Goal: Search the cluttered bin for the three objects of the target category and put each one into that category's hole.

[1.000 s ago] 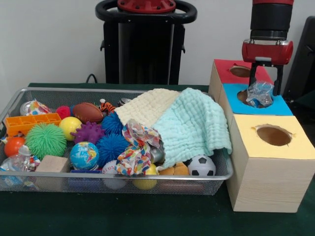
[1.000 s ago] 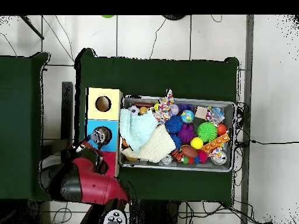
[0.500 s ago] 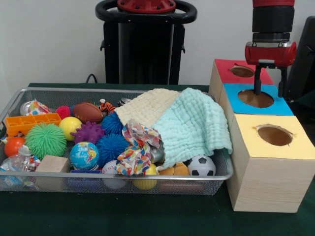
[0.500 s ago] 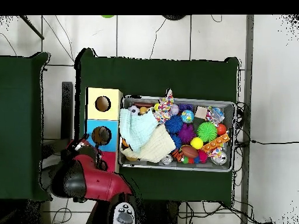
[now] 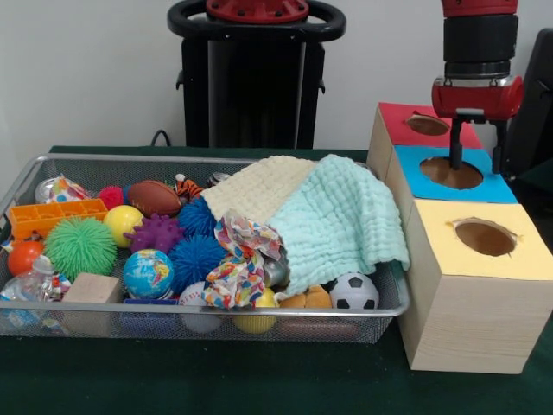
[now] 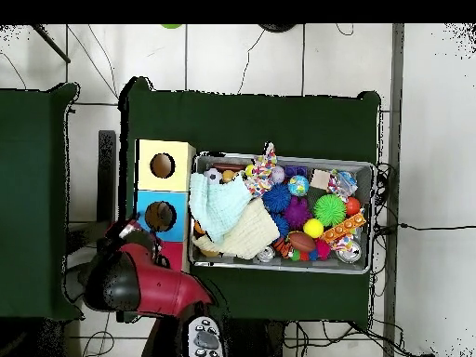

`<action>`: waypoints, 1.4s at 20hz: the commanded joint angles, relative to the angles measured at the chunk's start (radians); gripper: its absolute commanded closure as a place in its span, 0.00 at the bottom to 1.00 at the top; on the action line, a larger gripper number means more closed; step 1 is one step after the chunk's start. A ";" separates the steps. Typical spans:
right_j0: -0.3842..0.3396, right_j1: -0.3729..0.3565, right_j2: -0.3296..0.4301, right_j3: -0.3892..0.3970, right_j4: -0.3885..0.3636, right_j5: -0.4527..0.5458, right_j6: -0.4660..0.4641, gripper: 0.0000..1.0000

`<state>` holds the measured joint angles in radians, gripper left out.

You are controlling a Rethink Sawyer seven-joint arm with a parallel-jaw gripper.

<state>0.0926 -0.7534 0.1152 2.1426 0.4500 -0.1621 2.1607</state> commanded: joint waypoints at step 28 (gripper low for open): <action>-0.025 -0.077 -0.148 -0.101 -0.364 0.284 -0.054 0.00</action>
<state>0.1839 -0.8738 -0.1052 2.1061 0.1943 0.2143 2.1607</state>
